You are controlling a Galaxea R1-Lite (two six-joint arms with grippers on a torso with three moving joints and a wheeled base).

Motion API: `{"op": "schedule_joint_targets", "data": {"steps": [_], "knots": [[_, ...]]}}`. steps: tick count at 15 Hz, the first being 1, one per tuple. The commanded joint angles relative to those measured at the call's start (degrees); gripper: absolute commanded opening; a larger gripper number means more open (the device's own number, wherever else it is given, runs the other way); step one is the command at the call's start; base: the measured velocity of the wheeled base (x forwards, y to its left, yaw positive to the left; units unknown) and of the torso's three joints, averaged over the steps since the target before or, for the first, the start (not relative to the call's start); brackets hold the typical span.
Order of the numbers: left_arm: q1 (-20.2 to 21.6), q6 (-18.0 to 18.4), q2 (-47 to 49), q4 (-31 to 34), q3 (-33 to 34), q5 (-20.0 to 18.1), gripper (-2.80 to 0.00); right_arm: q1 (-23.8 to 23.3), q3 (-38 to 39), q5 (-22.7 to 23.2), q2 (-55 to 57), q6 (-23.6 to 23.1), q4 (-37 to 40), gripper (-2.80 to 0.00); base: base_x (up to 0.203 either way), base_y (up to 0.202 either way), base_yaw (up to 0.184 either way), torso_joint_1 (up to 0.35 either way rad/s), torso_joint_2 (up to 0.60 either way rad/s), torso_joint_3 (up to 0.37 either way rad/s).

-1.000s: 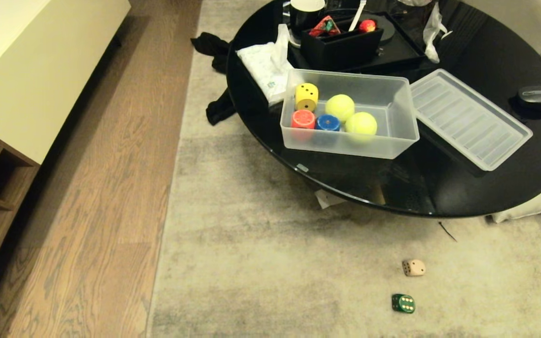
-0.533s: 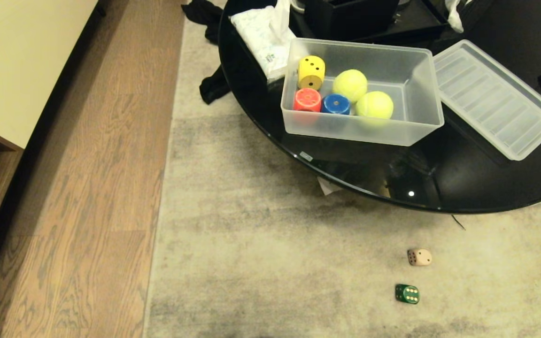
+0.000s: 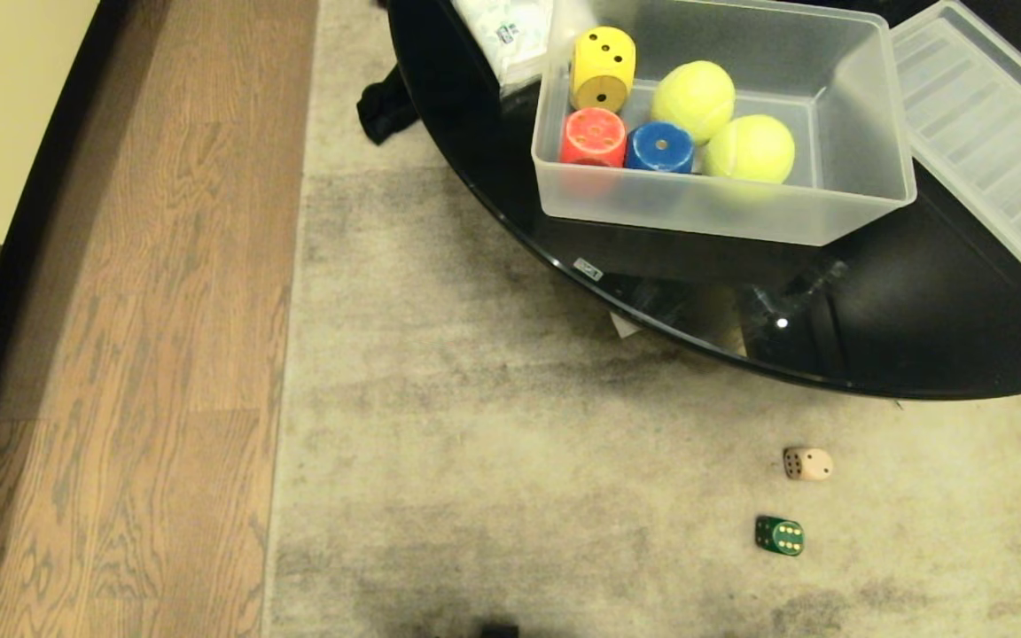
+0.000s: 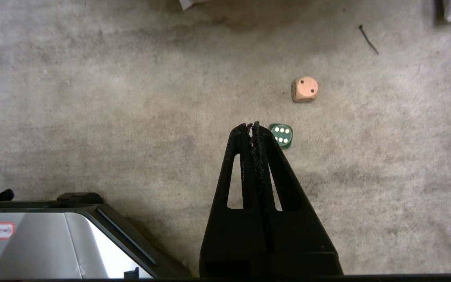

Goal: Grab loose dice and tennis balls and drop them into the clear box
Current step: Find toys out of the box

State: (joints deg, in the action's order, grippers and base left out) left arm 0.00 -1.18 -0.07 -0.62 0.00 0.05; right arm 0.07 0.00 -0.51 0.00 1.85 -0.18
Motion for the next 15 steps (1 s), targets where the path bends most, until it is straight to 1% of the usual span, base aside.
{"op": "schedule_joint_targets", "data": {"steps": [1,15], "knots": [[0.0,0.0,0.1,0.0,0.2,0.0,-2.8,0.0,0.0,0.0,0.0,0.0,0.0,-2.8,0.0,0.0,0.0,0.002,0.0,-0.195],[0.0,0.0,0.1,0.0,0.2,0.0,-2.8,0.0,0.0,0.0,0.0,0.0,0.0,-2.8,0.0,0.0,0.0,0.001,0.0,-0.197]]}}
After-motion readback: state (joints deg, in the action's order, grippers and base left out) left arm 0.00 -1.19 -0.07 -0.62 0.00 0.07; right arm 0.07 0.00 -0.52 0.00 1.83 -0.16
